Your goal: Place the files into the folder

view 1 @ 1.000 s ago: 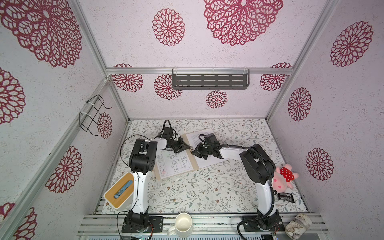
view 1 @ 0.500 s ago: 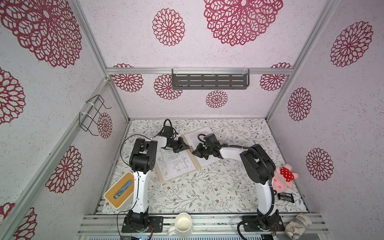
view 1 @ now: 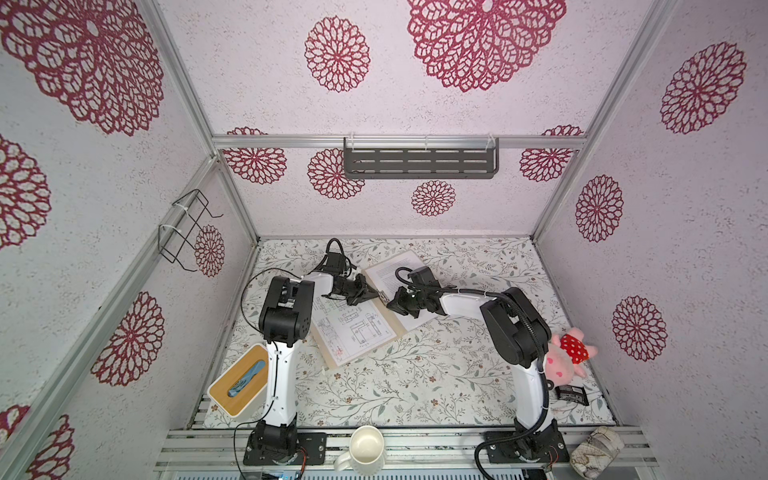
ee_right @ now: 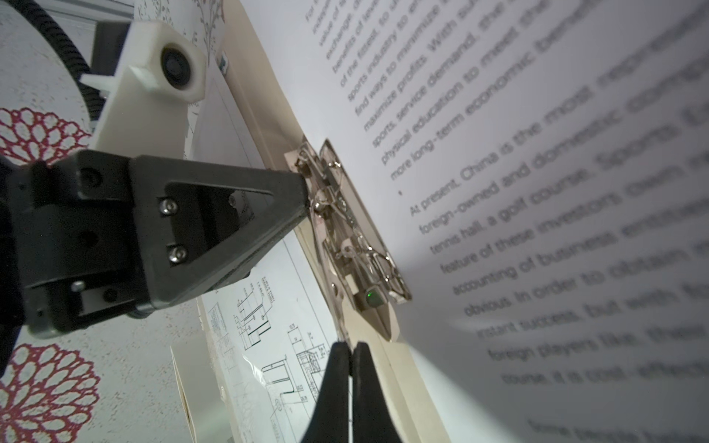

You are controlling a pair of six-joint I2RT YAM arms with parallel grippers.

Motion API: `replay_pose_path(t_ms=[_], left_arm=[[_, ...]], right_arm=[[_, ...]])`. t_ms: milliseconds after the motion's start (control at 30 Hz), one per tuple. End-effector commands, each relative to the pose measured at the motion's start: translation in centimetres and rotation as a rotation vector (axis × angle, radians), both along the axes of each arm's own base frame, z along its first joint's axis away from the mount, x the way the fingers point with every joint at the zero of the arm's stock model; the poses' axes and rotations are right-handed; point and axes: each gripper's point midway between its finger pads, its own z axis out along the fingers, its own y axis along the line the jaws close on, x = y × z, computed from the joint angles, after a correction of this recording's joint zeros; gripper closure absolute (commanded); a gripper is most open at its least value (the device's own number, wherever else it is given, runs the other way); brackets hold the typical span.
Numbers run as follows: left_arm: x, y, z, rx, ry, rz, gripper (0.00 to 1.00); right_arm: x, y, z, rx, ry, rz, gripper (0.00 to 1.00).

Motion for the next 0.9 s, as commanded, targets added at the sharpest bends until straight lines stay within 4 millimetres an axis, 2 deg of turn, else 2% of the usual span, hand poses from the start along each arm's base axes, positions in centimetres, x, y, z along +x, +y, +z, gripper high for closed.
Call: replay_pose_path(t_ms=[0,233,367,533,667,867], left_arm=[[-0.8,0.5,-2.0,0.016,0.047,-0.007,0.89],[-0.6,0.3,-1.9,-0.007,0.041,-0.009,0.89],[-0.6,0.2,-2.0,-0.014,0.041,-0.013,0.89],[-0.8,0.2,-2.3,-0.015,0.045,-0.018,0.89],[-0.8,0.3,-2.5,-0.008,0.043,-0.023,0.89],[-0.6,0.3,-2.6,-0.008,0.044,-0.013,0.89]], right_arm=[[-4.2,-9.3,-11.9,-0.431,0.245,-0.114,1.00],[-5.4,-10.6,-14.2,-0.464,0.290,-0.113,1.00],[-5.3,-10.5,-14.0,-0.433,0.292,-0.121,1.00],[-4.2,-9.7,-12.5,-0.369,0.266,-0.134,1.00],[-3.6,-9.6,-12.0,-0.352,0.260,-0.138,1.00],[-4.2,-10.3,-13.3,-0.438,0.294,-0.100,1.00]])
